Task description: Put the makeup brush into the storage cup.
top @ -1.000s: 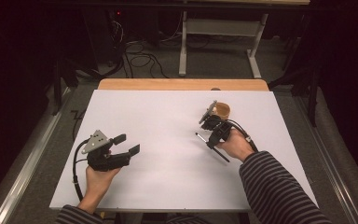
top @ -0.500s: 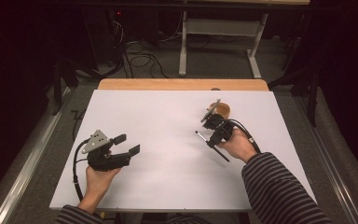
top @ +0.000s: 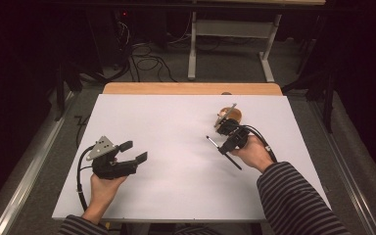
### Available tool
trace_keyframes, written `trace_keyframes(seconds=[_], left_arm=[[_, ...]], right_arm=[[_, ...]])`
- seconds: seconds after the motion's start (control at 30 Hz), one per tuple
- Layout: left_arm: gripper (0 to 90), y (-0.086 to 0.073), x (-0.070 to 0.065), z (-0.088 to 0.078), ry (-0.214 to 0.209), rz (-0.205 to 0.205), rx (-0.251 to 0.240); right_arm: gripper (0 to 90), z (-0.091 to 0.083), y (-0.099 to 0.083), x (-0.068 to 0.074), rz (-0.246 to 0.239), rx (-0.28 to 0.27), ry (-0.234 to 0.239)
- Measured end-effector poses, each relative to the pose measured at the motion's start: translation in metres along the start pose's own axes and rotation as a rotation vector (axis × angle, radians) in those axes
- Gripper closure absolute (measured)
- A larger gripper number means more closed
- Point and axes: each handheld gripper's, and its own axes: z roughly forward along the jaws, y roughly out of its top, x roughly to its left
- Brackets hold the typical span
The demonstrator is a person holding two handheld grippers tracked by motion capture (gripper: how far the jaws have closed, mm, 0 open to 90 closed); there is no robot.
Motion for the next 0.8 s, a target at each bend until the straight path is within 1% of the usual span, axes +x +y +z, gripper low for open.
trace_keyframes(seconds=[0.03,0.07,0.17,0.23,0.3,0.37,0.43,0.47,0.57,0.6,0.7,0.73,0.77,0.8], left_arm=[[27.5,0.000,0.000,0.000,0.000,0.000,0.000],[27.5,0.000,0.000,0.000,0.000,0.001,0.001],[27.4,0.000,0.000,0.000,0.000,0.000,0.001],[27.4,0.000,0.000,0.000,0.000,-0.001,0.000],[27.4,0.000,0.000,0.000,-0.001,0.000,0.001],[27.4,0.000,0.000,0.000,0.000,0.000,0.000],[27.3,0.000,0.000,0.000,0.000,-0.001,0.000],[27.3,0.000,0.000,0.000,0.000,-0.001,0.000],[27.3,0.000,0.000,0.000,-0.001,0.000,0.002],[27.3,0.000,0.000,0.000,-0.001,0.000,0.002],[27.2,0.000,0.000,0.000,0.000,0.001,0.002],[27.2,0.000,0.000,0.000,0.000,0.001,0.002],[27.2,0.000,0.000,0.000,0.000,0.001,0.002],[27.1,0.000,0.000,0.000,0.000,0.001,0.002]], right_arm=[[86.0,0.000,0.000,0.000,0.000,0.000,0.000],[86.0,-0.001,-0.001,-0.001,-0.011,-0.016,0.007],[86.0,-0.003,-0.001,0.000,-0.002,-0.019,0.010],[86.0,-0.003,-0.002,-0.001,-0.014,-0.028,0.013],[86.0,-0.002,-0.004,0.000,-0.006,-0.028,0.014],[86.0,-0.002,-0.004,-0.001,-0.013,-0.030,0.016],[86.0,-0.003,-0.005,-0.001,-0.006,-0.037,0.018],[86.0,-0.005,-0.005,-0.002,-0.013,-0.049,0.020],[86.0,-0.007,-0.006,-0.001,-0.001,-0.056,0.021],[86.0,-0.008,-0.007,-0.002,-0.011,-0.068,0.022],[86.0,-0.010,-0.008,-0.002,-0.005,-0.077,0.026],[86.0,-0.011,-0.008,-0.003,-0.013,-0.090,0.029],[86.0,-0.011,-0.008,-0.003,-0.013,-0.090,0.029],[86.0,-0.012,-0.010,-0.002,0.001,-0.095,0.030]])
